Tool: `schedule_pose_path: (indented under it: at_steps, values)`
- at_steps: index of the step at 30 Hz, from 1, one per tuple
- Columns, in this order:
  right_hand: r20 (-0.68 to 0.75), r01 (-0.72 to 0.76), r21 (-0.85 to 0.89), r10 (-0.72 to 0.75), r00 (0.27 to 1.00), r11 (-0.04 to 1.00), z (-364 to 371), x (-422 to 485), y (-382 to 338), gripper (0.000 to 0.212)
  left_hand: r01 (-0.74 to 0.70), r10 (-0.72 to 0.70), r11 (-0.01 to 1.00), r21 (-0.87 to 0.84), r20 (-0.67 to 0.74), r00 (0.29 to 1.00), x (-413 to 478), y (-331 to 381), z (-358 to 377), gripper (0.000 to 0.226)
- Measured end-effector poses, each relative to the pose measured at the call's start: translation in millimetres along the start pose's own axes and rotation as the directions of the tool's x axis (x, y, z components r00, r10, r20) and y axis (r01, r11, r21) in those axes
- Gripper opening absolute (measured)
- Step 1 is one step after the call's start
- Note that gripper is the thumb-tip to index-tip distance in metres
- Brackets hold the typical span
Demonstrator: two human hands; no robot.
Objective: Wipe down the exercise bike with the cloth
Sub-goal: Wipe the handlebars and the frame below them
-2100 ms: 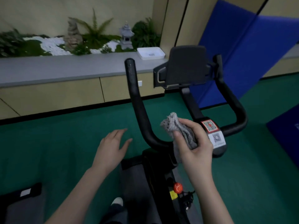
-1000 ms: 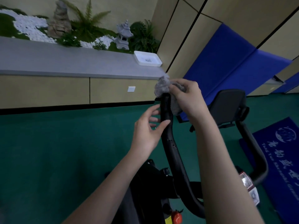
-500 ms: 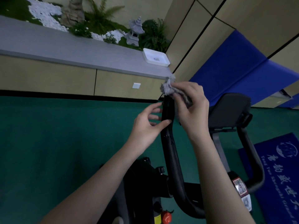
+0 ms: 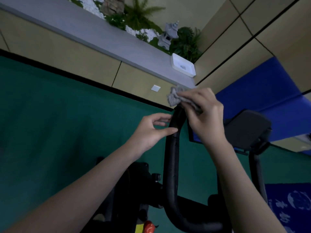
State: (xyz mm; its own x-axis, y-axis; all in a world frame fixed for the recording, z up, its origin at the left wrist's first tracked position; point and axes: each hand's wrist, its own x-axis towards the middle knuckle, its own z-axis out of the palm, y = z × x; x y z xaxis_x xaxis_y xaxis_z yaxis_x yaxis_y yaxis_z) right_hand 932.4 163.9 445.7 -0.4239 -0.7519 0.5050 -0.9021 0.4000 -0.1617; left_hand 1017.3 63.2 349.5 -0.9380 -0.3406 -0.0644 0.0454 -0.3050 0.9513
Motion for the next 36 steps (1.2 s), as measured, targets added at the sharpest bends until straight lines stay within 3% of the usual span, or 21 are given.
schedule_pose_path:
  at_steps: [3,7,13,18,23,27,31,36]
  values:
    - [0.096,0.05,0.047,-0.054,0.994,0.998,-5,-7,3,0.022,0.012,-0.012,1.0,-0.015,-0.017,1.0,-3,-2,2,0.031]
    - [0.097,0.111,0.037,-0.114,0.989,0.993,-8,11,9,0.029,0.017,-0.018,1.0,-0.009,-0.038,0.999,-8,-3,2,0.027]
    - [-0.039,0.143,-0.055,-0.145,0.989,0.988,2,5,11,0.022,0.005,-0.005,1.0,0.004,-0.059,0.998,-7,1,3,0.025]
    - [-0.004,0.16,-0.174,-0.164,0.987,0.972,6,-11,11,0.025,0.019,-0.018,1.0,0.017,-0.048,0.999,-10,2,2,0.023]
    - [-0.076,0.139,-0.174,-0.154,0.985,0.975,11,-14,5,0.018,0.022,-0.021,0.999,0.025,-0.042,0.999,-11,2,0,0.025]
    - [-0.052,0.144,-0.14,-0.152,0.987,0.98,14,-28,0,0.014,0.015,-0.014,0.999,0.03,-0.038,0.999,-11,4,1,0.027]
    - [-0.155,0.125,-0.122,-0.143,0.978,0.985,9,0,7,0.015,0.029,-0.027,0.999,0.042,-0.039,0.999,-11,4,-1,0.031]
    - [-0.042,0.108,-0.09,-0.112,0.993,0.99,17,-29,1,0.014,0.031,-0.029,0.999,0.039,-0.035,0.999,-11,4,-1,0.031]
